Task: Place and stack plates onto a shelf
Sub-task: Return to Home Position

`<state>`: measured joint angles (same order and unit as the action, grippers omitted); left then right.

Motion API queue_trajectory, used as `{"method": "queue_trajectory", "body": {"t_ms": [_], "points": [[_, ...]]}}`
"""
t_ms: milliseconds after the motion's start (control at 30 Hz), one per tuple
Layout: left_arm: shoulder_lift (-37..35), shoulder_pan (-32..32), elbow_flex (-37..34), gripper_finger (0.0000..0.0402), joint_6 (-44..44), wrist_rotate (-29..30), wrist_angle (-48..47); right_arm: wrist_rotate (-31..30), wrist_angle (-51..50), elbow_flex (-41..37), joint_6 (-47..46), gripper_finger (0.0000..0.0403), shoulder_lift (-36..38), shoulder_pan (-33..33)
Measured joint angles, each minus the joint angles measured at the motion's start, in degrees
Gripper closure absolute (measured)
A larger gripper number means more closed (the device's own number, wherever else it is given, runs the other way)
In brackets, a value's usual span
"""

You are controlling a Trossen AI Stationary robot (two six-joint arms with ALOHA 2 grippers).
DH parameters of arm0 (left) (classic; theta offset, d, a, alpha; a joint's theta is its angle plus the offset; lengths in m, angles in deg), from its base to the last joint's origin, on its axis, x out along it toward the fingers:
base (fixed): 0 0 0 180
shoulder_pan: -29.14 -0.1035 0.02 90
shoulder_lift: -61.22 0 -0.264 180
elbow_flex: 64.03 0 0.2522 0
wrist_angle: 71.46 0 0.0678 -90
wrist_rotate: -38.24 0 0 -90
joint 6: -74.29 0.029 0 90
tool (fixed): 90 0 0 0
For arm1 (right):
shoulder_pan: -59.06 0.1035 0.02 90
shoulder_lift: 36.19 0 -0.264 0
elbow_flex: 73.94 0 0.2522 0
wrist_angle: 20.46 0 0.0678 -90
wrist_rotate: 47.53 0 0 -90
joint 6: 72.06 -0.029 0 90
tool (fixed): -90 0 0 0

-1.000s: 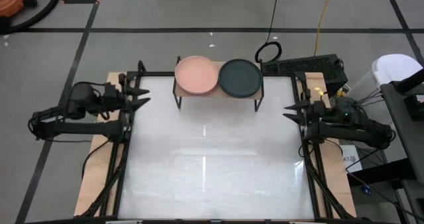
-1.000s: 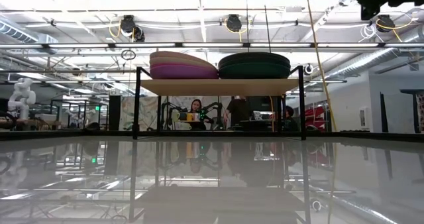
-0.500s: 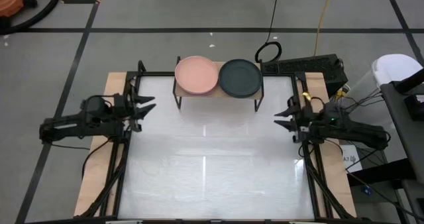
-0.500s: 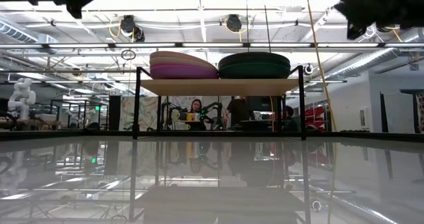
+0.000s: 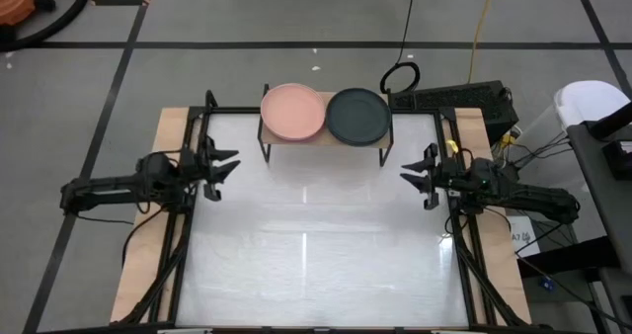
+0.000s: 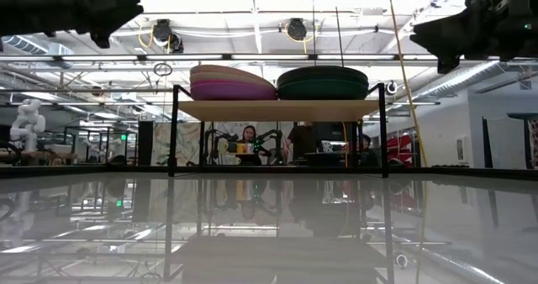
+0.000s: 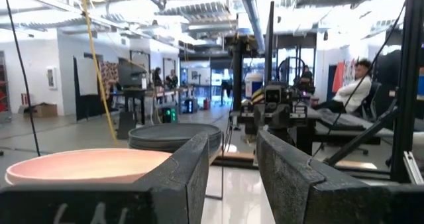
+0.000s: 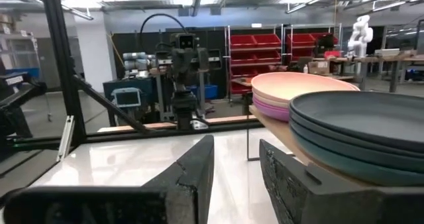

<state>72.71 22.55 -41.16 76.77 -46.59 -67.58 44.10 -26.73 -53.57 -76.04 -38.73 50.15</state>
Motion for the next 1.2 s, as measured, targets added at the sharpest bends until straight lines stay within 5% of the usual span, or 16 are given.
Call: {"method": "queue_trajectory", "body": {"t_ms": [300, 1200], "points": [[0.0, 0.0, -8.2, 0.0268, -1.3, 0.0, 11.0, -0.1, -1.9, 0.0, 1.7, 0.0298, 0.0, 0.0], [0.1, 0.0, -8.6, 0.0268, -7.2, -1.0, -2.1, -0.1, -5.5, -5.6, -0.8, 0.0298, -1.1, 0.0]]}}
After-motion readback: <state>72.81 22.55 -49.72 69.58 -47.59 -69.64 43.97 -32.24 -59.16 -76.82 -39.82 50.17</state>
